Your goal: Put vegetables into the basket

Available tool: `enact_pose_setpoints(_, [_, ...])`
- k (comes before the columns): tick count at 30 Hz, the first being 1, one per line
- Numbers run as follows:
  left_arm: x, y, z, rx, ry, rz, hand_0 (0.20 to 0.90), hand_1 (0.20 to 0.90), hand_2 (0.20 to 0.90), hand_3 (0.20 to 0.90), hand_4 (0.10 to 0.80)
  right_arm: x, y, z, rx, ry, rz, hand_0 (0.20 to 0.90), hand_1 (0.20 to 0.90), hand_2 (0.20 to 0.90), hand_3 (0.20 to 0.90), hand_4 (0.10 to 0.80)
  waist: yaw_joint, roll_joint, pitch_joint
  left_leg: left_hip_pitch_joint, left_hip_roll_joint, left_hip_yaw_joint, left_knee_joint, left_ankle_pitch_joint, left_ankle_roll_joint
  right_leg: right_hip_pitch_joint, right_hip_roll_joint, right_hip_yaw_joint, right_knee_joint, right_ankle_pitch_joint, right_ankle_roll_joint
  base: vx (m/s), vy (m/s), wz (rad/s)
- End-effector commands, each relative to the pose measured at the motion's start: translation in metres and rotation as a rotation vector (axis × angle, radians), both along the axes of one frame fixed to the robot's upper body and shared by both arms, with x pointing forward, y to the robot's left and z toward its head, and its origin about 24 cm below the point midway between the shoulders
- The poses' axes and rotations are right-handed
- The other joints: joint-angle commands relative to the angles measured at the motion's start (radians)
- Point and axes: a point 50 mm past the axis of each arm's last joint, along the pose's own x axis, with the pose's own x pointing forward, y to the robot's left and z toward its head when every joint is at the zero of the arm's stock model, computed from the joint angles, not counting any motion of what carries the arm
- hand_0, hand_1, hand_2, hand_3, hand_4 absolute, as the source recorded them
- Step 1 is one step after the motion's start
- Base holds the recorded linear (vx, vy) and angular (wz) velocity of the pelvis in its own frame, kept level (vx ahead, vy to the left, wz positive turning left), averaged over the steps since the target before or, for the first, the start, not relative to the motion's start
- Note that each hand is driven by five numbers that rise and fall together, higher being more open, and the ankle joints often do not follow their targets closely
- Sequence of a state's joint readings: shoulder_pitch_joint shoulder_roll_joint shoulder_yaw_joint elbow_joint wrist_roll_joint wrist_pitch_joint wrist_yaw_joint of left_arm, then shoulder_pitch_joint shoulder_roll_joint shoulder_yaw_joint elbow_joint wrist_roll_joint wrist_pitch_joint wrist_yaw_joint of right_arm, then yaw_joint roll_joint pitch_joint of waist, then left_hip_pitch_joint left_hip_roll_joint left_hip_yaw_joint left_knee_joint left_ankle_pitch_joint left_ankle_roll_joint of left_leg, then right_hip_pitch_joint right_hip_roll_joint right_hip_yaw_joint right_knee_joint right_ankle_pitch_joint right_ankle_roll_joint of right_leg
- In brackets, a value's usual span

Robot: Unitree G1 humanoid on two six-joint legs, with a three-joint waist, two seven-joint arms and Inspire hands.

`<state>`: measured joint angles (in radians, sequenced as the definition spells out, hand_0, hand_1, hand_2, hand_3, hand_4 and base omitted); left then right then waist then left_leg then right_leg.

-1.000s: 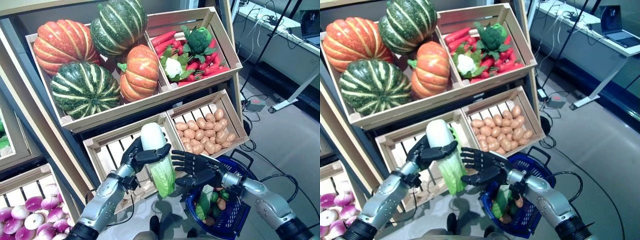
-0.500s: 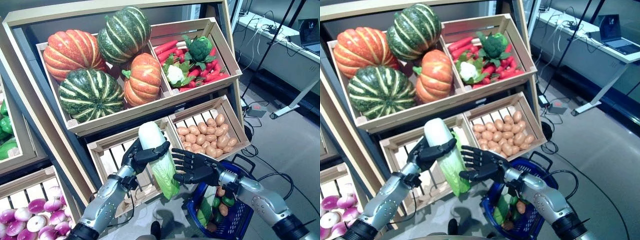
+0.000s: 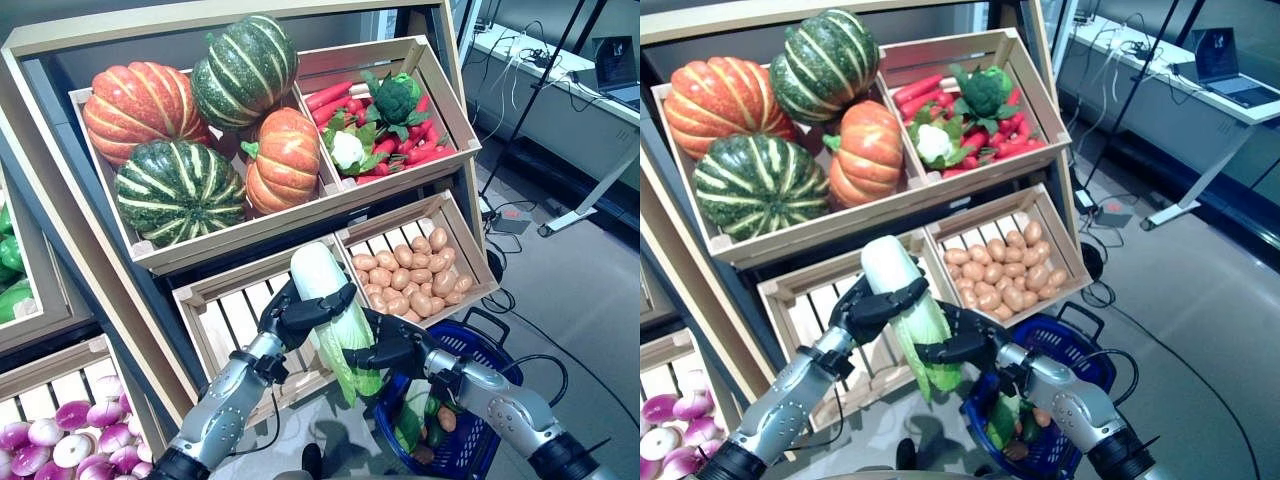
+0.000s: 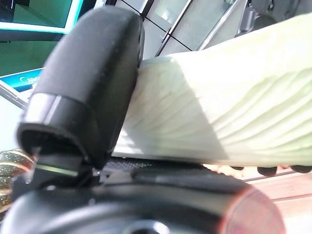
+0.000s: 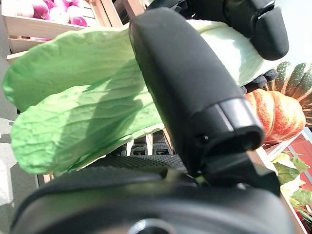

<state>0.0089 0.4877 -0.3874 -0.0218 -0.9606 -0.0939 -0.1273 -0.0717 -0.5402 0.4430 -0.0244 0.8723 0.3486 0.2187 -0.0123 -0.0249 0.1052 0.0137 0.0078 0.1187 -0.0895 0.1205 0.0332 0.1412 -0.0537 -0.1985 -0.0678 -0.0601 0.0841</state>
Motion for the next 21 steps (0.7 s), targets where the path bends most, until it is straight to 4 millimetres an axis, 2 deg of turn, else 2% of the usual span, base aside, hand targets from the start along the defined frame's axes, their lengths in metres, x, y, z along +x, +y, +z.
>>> enact_pose_setpoints(1, [0.018,-0.0275,0.0698,-0.194,-0.338,-0.127,0.3,0.3,0.3,0.3,0.4,0.0131,0.0312,0.0306,0.126,-0.109,0.144,0.9,0.9,0.9,0.9,0.8,0.016,-0.021,-0.058,0.075,0.009,-0.007,0.002,-0.143,-0.042,-0.055,-0.037,0.01,-0.019,0.1,0.032,0.0,0.0,0.0])
enact_pose_setpoints(9, [0.0184,-0.031,0.0659,-0.195,-0.302,-0.175,0.3,0.3,0.3,0.3,0.4,0.0117,0.0362,0.0381,0.234,-0.087,0.23,0.9,0.9,0.9,0.9,0.8,0.021,-0.023,-0.067,0.078,0.012,-0.011,0.002,-0.143,-0.045,-0.051,-0.035,0.009,-0.019,0.096,0.032,0.0,0.0,0.0])
enact_pose_setpoints(10, [0.0184,-0.0309,0.0647,-0.192,-0.298,-0.183,0.3,0.3,0.3,0.3,0.4,0.0112,0.0365,0.0377,0.229,-0.088,0.241,0.552,0.552,0.552,0.552,0.568,0.021,-0.022,-0.068,0.078,0.013,-0.012,0.002,-0.143,-0.045,-0.051,-0.036,0.009,-0.019,0.096,0.032,0.0,0.0,0.0])
enact_pose_setpoints(11, [0.0182,-0.0311,0.0644,-0.189,-0.299,-0.186,0.3,0.3,0.3,0.3,0.4,0.0111,0.0366,0.0378,0.225,-0.09,0.245,0.552,0.552,0.552,0.552,0.568,0.021,-0.022,-0.069,0.078,0.013,-0.012,0.002,-0.143,-0.045,-0.051,-0.036,0.009,-0.019,0.096,0.032,0.0,0.0,0.0])
enact_pose_setpoints(12, [0.0177,-0.0315,0.0635,-0.185,-0.298,-0.187,0.3,0.3,0.3,0.3,0.4,0.0106,0.0367,0.0377,0.221,-0.092,0.254,0.3,0.3,0.3,0.3,0.4,0.02,-0.022,-0.07,0.077,0.013,-0.011,0.002,-0.143,-0.045,-0.052,-0.036,0.01,-0.019,0.096,0.032,0.0,0.0,0.0])
enact_pose_setpoints(21, [0.0165,-0.0305,0.0599,-0.154,-0.284,-0.212,0.3,0.3,0.3,0.3,0.4,0.0106,0.0293,0.0361,0.214,-0.105,0.206,0.3,0.3,0.3,0.3,0.4,0.016,-0.02,-0.072,0.078,0.014,-0.012,0.002,-0.142,-0.046,-0.052,-0.036,0.015,-0.019,0.097,0.034,0.0,0.0,0.0])
